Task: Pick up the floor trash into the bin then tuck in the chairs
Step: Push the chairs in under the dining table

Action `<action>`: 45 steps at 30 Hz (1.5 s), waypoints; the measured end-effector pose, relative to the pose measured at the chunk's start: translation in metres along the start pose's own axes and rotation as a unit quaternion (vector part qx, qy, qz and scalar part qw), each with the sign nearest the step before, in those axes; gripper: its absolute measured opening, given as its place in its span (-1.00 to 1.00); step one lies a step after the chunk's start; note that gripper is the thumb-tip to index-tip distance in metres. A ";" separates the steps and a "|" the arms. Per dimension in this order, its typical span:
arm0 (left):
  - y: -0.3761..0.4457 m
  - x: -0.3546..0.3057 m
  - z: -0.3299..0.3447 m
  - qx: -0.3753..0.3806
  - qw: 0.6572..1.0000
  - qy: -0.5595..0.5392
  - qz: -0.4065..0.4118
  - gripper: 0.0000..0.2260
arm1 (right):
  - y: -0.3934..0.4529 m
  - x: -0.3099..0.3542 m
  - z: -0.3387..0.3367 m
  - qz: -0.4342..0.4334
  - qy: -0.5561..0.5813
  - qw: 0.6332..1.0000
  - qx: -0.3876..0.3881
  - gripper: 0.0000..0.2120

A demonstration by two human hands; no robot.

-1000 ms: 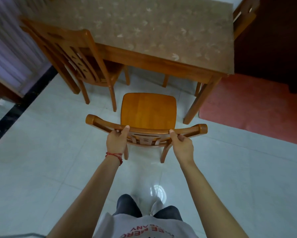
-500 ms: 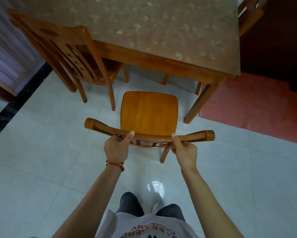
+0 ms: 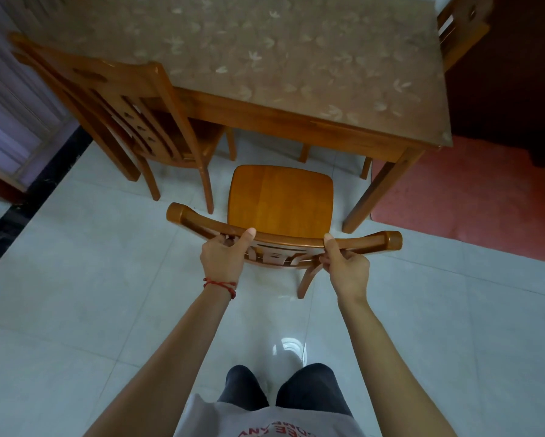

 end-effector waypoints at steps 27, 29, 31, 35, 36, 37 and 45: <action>0.157 -0.107 0.082 0.043 0.999 -0.021 -0.023 -0.66 | 0.161 0.071 0.075 -0.017 0.004 1.000 -0.002 -0.51; 0.167 -0.117 0.090 0.051 0.998 -0.022 -0.015 -0.65 | 0.174 0.076 0.080 -0.012 0.003 1.000 -0.007 -0.50; 0.177 -0.124 0.099 0.060 0.998 -0.032 -0.011 -0.65 | 0.186 0.080 0.085 -0.002 0.000 1.000 -0.017 -0.54; 0.202 -0.138 0.111 0.083 0.996 -0.027 -0.004 -0.68 | 0.206 0.090 0.100 0.001 -0.002 0.999 -0.034 -0.60; 0.210 -0.142 0.113 0.087 0.996 -0.025 -0.006 -0.67 | 0.211 0.092 0.105 0.002 -0.001 0.999 -0.037 -0.63; 0.217 -0.147 0.114 0.091 0.996 -0.025 -0.007 -0.64 | 0.215 0.095 0.110 0.002 0.001 0.999 -0.039 -0.66; 0.262 -0.180 0.129 0.114 0.993 -0.022 0.001 -0.47 | 0.252 0.116 0.138 0.005 0.013 0.998 -0.059 -0.73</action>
Point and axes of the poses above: each hand's wrist, its own y-axis towards the middle knuckle, its own z-axis out of the palm, x = y × z, the point moved 4 cm from there along y, towards the middle knuckle, and after that the axes turned 10 degrees about -z, right-handed, at the moved point
